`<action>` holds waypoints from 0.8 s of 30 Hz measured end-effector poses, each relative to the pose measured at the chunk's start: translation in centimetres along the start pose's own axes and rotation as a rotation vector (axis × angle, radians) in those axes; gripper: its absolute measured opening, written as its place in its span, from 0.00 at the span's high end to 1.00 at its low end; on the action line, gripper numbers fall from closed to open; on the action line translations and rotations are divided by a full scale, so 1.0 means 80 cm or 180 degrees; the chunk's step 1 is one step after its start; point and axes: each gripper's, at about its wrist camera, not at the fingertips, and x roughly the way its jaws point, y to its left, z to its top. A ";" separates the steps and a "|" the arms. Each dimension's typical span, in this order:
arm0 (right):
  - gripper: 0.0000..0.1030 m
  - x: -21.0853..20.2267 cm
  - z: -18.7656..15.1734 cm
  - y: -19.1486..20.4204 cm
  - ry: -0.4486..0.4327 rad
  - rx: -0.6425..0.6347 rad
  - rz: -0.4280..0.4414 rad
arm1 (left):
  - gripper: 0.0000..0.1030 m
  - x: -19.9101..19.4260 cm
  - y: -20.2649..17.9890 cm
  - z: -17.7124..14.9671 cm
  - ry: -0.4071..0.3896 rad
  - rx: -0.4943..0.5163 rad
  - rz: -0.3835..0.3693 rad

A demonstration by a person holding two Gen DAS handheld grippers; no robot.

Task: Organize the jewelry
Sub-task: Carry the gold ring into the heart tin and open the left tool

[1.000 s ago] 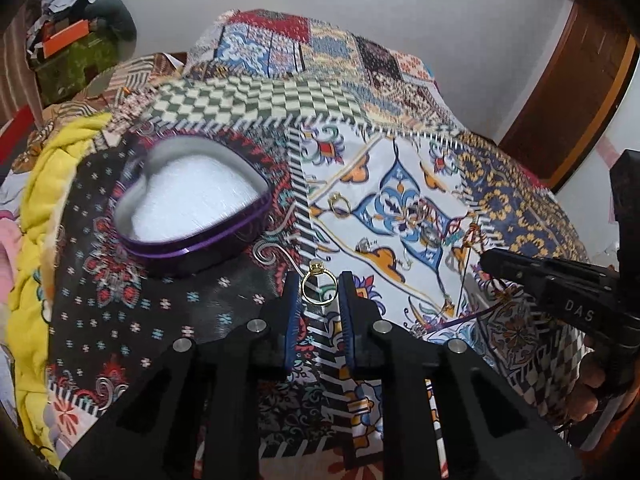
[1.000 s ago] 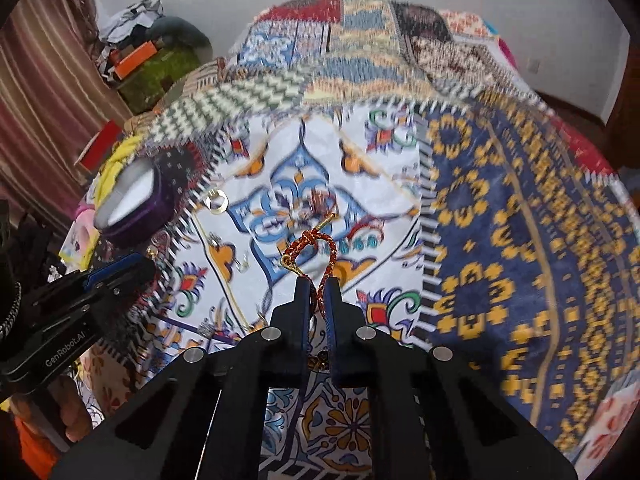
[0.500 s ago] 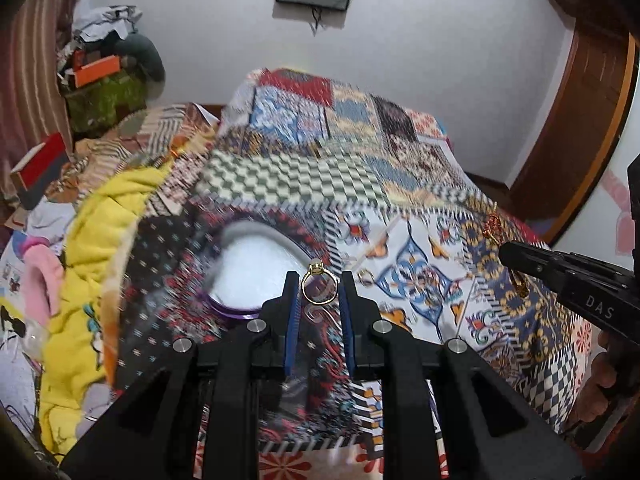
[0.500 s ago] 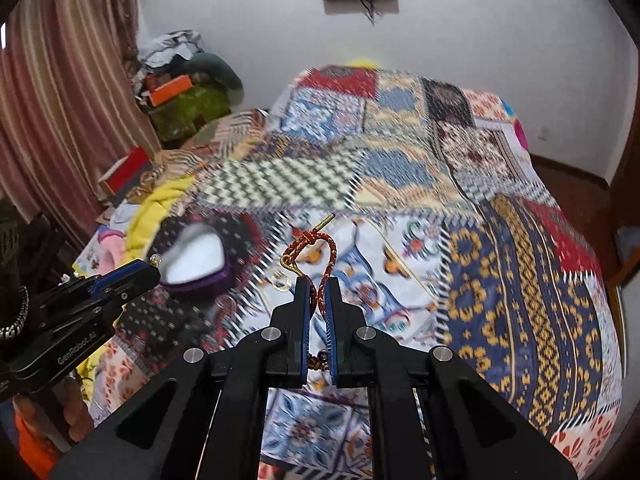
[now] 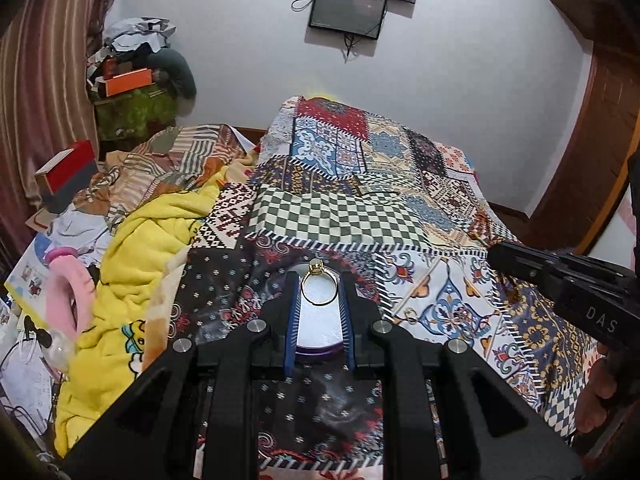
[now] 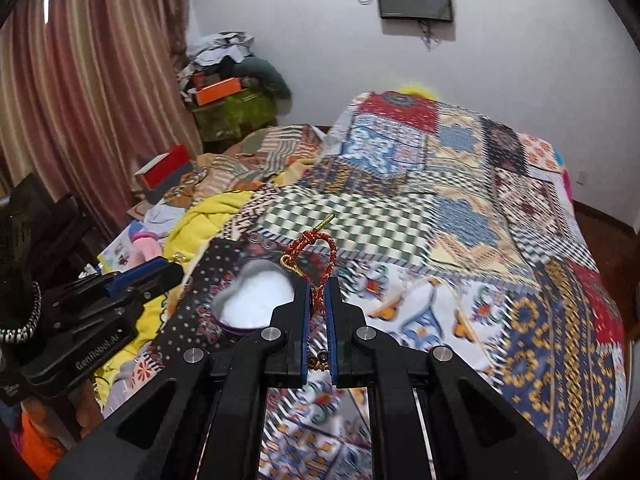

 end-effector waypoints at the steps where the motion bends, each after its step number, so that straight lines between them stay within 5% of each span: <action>1: 0.94 0.008 0.003 0.005 0.0018 -0.0027 0.0047 | 0.83 0.002 0.002 0.000 0.0004 -0.0002 0.0009; 24: 0.94 0.130 0.008 0.038 0.0698 -0.0379 0.0462 | 0.83 0.082 0.022 -0.021 0.0453 -0.0044 -0.0142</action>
